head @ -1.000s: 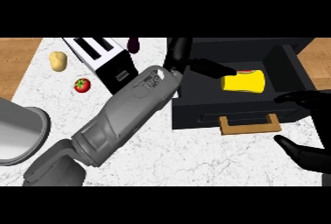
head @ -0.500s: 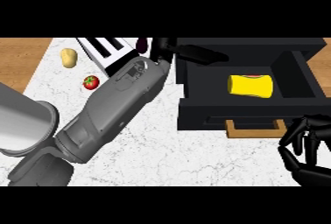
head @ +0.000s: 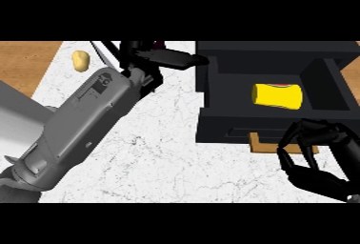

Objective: Pick up the cup, place it into the drawer and close the drawer

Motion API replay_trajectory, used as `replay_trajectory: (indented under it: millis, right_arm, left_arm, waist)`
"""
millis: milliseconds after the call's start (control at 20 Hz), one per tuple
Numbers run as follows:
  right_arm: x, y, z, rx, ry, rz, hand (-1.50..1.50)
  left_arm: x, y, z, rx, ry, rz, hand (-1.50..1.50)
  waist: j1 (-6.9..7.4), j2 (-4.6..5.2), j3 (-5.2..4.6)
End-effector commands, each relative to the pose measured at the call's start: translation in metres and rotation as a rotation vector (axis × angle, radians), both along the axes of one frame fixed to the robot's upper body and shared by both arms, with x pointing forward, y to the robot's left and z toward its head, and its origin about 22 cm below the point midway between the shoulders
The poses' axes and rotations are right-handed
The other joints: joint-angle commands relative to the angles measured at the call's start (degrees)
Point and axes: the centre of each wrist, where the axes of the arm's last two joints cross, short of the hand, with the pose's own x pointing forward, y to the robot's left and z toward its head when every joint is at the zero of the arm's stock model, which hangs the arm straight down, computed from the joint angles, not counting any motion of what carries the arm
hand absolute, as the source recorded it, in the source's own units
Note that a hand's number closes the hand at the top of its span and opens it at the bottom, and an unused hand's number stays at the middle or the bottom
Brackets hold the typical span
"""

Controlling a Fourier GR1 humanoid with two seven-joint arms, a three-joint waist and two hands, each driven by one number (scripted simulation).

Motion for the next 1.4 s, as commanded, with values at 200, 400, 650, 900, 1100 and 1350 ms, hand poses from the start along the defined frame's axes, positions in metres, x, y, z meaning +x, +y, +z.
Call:
replay_trajectory:
  millis: [200,400,650,900,1100,1350]
  right_arm:
    - [0.037,0.017,-0.027,-0.275,-0.029,0.012,1.5]
    - [0.041,0.038,-0.059,-0.466,-0.013,0.023,1.5]
    - [0.078,0.042,-0.093,-0.613,-0.046,0.004,1.5]
    - [0.109,0.067,-0.126,-0.648,-0.034,0.007,1.5]
    - [0.145,0.058,-0.126,-0.612,-0.028,-0.02,1.5]
    - [0.175,0.05,-0.124,-0.617,0.04,-0.017,1.5]
  left_arm:
    - [-0.021,0.054,-0.031,-0.052,0.022,0.031,-1.5]
    - [-0.036,0.084,-0.038,-0.035,0.01,0.028,-1.5]
    - [-0.049,0.119,-0.053,-0.058,0.033,0.036,-1.5]
    - [-0.063,0.154,-0.038,-0.055,0.045,0.05,-1.5]
    - [-0.065,0.188,-0.047,-0.057,0.026,0.069,-1.5]
    - [-0.08,0.174,-0.061,-0.048,0.032,0.044,-1.5]
  waist:
    - [0.42,0.34,0.01]
    - [1.28,0.21,0.01]
    - [1.32,0.67,0.05]
    - [0.94,0.59,0.08]
    - [0.68,0.93,0.07]
    - [1.34,1.08,0.11]
